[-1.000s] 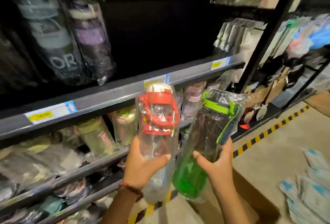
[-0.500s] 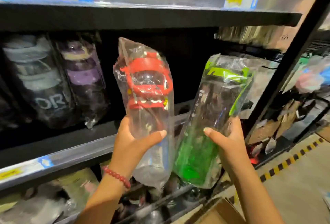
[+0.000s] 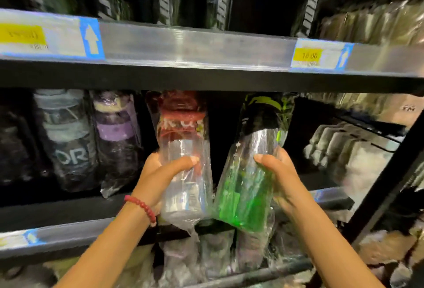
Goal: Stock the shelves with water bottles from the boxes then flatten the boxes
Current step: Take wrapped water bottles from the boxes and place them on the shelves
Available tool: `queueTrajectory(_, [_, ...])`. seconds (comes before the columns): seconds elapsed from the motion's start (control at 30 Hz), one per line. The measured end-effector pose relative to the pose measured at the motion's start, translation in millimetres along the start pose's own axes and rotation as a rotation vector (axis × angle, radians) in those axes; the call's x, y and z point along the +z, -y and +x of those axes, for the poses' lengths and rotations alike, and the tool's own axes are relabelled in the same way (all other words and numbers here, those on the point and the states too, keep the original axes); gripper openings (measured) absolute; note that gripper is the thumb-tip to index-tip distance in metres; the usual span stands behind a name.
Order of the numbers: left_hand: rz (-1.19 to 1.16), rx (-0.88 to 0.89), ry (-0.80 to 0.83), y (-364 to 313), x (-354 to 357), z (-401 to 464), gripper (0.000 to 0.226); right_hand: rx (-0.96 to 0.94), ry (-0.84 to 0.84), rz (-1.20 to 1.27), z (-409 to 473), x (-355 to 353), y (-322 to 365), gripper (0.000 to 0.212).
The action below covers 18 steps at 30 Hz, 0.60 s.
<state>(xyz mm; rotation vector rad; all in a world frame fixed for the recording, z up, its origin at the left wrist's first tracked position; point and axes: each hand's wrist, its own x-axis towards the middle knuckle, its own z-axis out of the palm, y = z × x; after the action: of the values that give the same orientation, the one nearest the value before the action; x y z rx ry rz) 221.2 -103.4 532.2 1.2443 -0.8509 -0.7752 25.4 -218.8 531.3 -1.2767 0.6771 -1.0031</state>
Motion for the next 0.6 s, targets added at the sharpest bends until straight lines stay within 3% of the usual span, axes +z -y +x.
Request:
queueTrajectory(0.17, [0.038, -0.046, -0.129, -1.3, 2.4, 19.3, 0.066, 0.012, 0.035, 0.046, 26.9, 4.1, 3.0, 0.037])
queueTrajectory(0.2, [0.013, -0.085, -0.163, -1.6, 1.8, 23.6, 0.061, 0.017, 0.029, 0.054, 32.7, 4.6, 2.6, 0.032])
queueTrajectory(0.27, [-0.038, -0.136, -0.238, -0.7, 2.4, 30.7, 0.029, 0.039, 0.010, 0.076, 43.2, 5.9, 0.0, 0.025])
queueTrajectory(0.33, [-0.048, -0.157, -0.353, 3.0, 2.4, 38.5, 0.015, 0.028, -0.014, 0.093, 53.0, 8.3, -3.8, 0.031])
queueTrajectory(0.4, [-0.015, -0.206, -0.417, 9.2, 1.1, 45.6, 0.027, -0.018, -0.065, 0.102, 64.6, 9.2, -10.1, 0.041])
queueTrajectory(0.5, [-0.023, -0.210, -0.439, 16.6, 2.5, 54.1, 0.095, -0.057, -0.104, 0.032, 77.0, 9.0, -25.8, 0.065])
queueTrajectory(0.53, [-0.004, -0.210, -0.442, 19.4, 1.6, 56.7, 0.107, -0.057, -0.108, -0.015, 79.3, 8.5, -31.0, 0.072])
queueTrajectory(0.6, [0.052, -0.269, -0.466, 22.8, 4.4, 60.4, 0.088, -0.054, -0.113, -0.121, 80.9, 7.5, -36.5, 0.079])
